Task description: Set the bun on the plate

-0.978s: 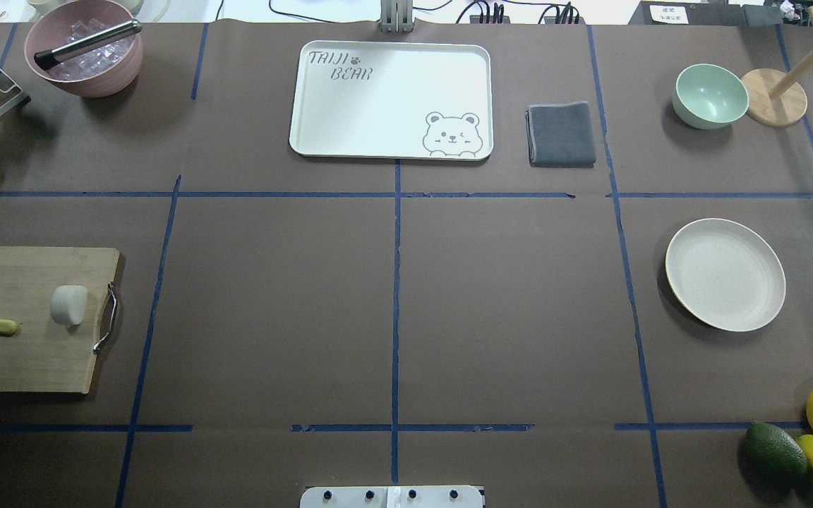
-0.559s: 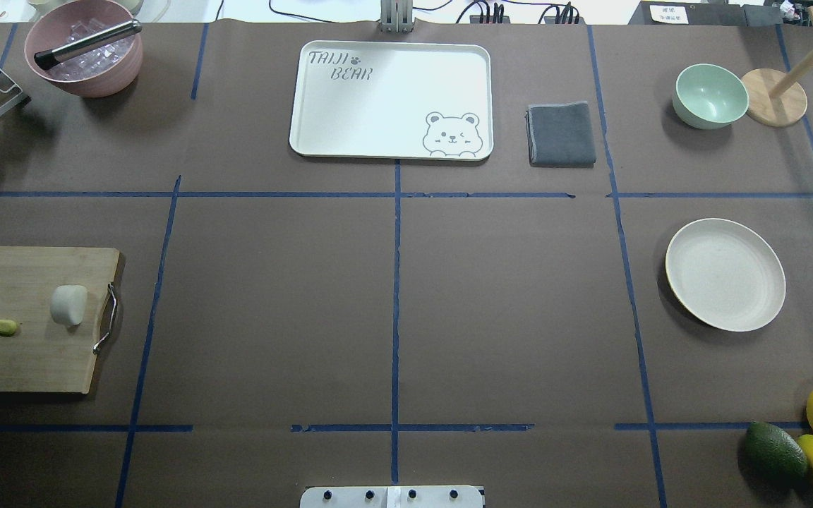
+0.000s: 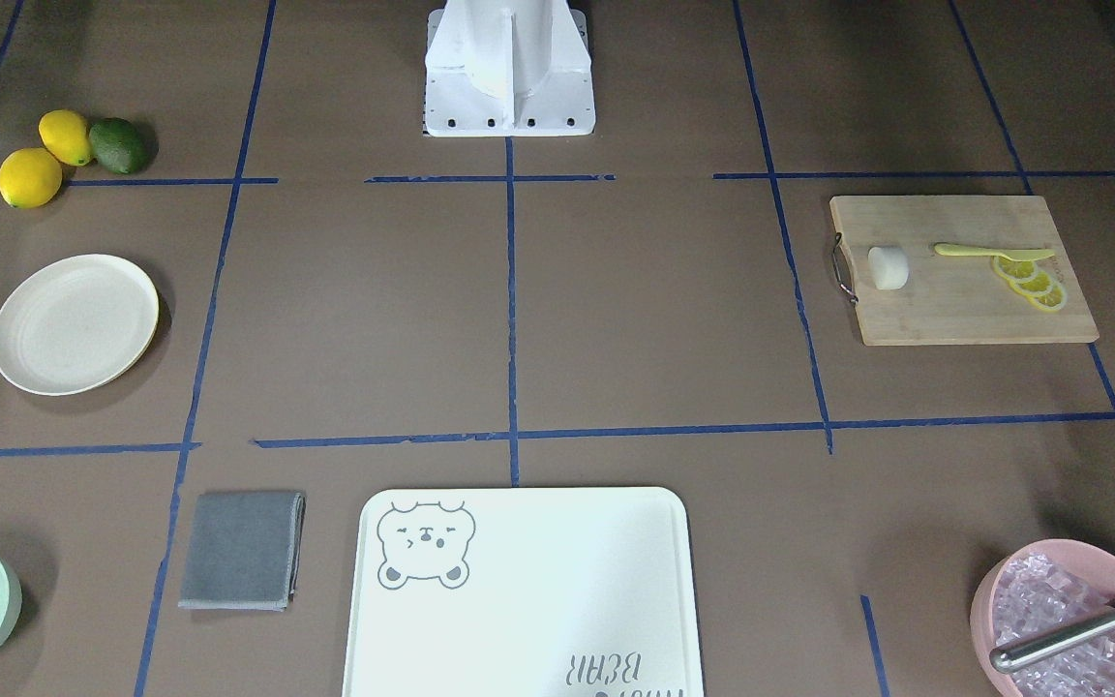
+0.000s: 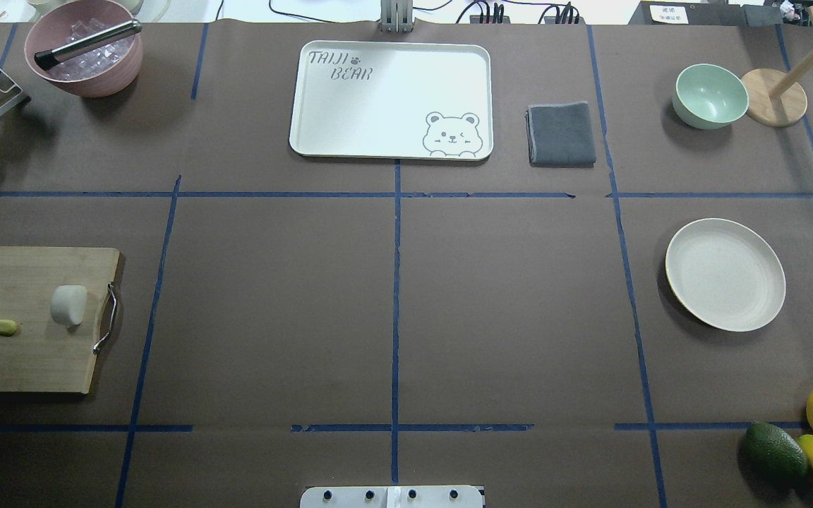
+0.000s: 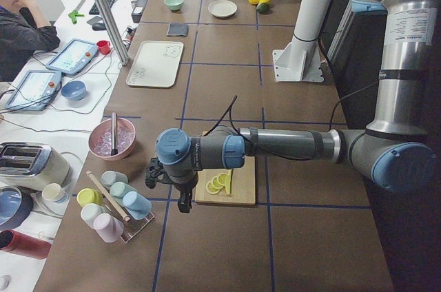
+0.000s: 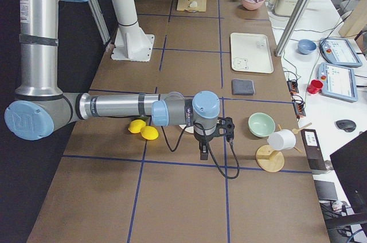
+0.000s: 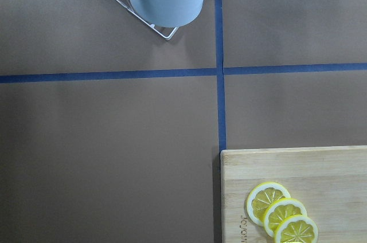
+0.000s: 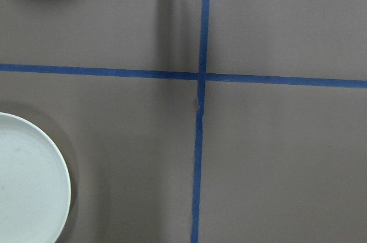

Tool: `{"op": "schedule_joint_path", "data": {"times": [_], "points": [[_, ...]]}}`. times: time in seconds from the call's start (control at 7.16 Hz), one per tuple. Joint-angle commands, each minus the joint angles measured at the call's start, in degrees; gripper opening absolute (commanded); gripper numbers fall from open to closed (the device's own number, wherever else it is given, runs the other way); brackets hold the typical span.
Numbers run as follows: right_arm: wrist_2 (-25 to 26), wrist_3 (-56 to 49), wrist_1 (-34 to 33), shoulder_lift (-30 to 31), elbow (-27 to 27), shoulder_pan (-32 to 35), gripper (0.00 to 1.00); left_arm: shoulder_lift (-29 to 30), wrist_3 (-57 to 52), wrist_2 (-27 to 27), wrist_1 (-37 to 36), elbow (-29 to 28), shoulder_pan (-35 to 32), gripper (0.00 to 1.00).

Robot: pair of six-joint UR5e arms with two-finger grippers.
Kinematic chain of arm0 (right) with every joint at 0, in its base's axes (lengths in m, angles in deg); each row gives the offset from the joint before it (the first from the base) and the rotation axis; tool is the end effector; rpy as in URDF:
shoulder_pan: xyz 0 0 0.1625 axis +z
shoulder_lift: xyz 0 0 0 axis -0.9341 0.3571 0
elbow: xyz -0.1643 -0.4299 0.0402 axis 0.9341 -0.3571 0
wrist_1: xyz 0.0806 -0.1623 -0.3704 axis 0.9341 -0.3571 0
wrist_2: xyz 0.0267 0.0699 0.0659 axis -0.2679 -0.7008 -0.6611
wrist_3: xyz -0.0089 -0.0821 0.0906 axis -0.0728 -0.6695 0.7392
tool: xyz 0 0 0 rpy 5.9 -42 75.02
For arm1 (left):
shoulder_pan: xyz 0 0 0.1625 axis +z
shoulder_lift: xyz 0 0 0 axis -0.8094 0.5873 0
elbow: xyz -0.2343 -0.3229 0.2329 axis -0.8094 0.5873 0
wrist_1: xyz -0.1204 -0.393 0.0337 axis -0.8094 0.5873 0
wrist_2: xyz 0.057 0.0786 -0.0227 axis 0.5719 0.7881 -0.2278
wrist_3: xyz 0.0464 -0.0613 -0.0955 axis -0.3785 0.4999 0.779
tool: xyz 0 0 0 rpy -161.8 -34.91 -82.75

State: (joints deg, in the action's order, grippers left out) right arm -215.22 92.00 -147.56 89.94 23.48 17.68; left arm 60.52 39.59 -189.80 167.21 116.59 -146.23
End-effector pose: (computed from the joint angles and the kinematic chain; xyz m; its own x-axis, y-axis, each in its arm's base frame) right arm 0.0204 -0.4608 0.6605 0.7018 -0.0180 0.7121 -0.0233 0.9986 0.0482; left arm -0.0630 -0.4903 0.6988 0.6849 0.0435 -0.7273 -0.0315 0.9990 0.0301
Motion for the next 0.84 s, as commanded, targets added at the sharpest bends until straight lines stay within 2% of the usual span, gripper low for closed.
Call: {"op": "schedule_joint_path", "data": {"times": [0.0, 0.28, 0.42, 0.7], "points": [[0.3, 12.7, 6.9, 0.9, 1.7, -7.1, 1.0, 0.0, 0.1, 0.0, 0.0, 0.4, 0.0, 1.0], [2.1, 24.8, 19.1, 3.2, 1.5, -14.5, 1.0, 0.0, 0.2, 0.0, 0.0, 0.5, 0.0, 1.0], [4.9, 27.1, 21.4, 4.2, 0.9, -18.7, 1.0, 0.1, 0.2, 0.0, 0.0, 0.5, 0.0, 1.0], [6.4, 27.6, 26.3, 4.0, -4.2, -22.3, 1.0, 0.1, 0.3, 0.1, 0.0, 0.5, 0.1, 1.0]]}}
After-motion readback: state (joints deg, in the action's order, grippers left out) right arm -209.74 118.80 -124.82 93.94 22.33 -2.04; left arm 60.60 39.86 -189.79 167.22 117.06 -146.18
